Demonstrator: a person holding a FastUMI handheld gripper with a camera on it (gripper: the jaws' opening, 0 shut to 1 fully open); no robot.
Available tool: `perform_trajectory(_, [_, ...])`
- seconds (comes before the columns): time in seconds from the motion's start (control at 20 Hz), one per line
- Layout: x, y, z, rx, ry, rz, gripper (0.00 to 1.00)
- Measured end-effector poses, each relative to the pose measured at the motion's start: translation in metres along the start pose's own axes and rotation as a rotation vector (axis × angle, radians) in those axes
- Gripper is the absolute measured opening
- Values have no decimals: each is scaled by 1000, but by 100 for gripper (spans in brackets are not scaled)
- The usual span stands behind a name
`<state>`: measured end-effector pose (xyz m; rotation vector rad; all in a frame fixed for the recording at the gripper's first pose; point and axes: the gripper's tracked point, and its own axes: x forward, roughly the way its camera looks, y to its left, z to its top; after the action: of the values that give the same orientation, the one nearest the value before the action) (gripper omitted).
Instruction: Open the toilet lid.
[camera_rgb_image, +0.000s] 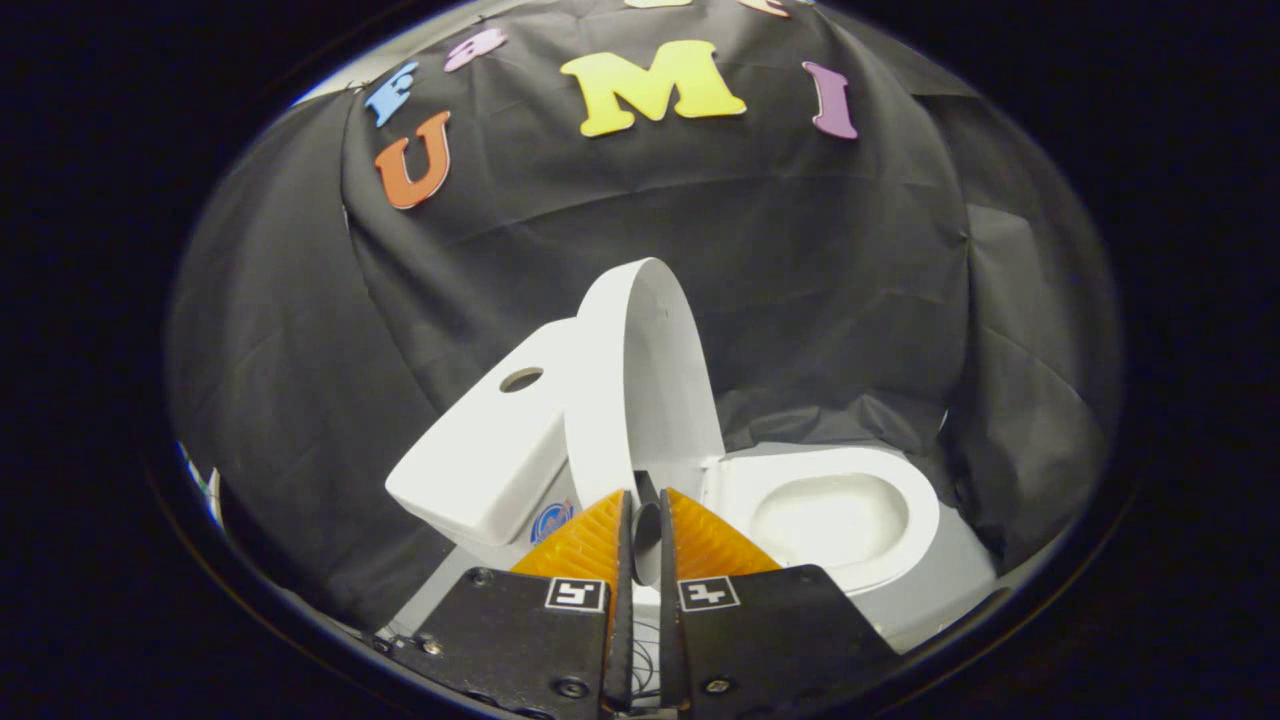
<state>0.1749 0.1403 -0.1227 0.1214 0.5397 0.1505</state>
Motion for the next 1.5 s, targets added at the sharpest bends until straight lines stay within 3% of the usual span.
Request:
perform_trajectory(0.7, [5,-12,0,-168,-7,-23,14])
perform_trajectory(0.95, [4,-11,-2,-157,7,-4,15])
perform_trajectory(1.1, [-2,1,-2,-138,12,70,25])
perform_trajectory(1.25, [-3,-1,-1,-186,-6,105,56])
perform_trajectory(1.35, [-6,-4,3,-204,-28,118,65])
perform_trajectory(1.5, [-8,-4,6,-180,-48,133,65])
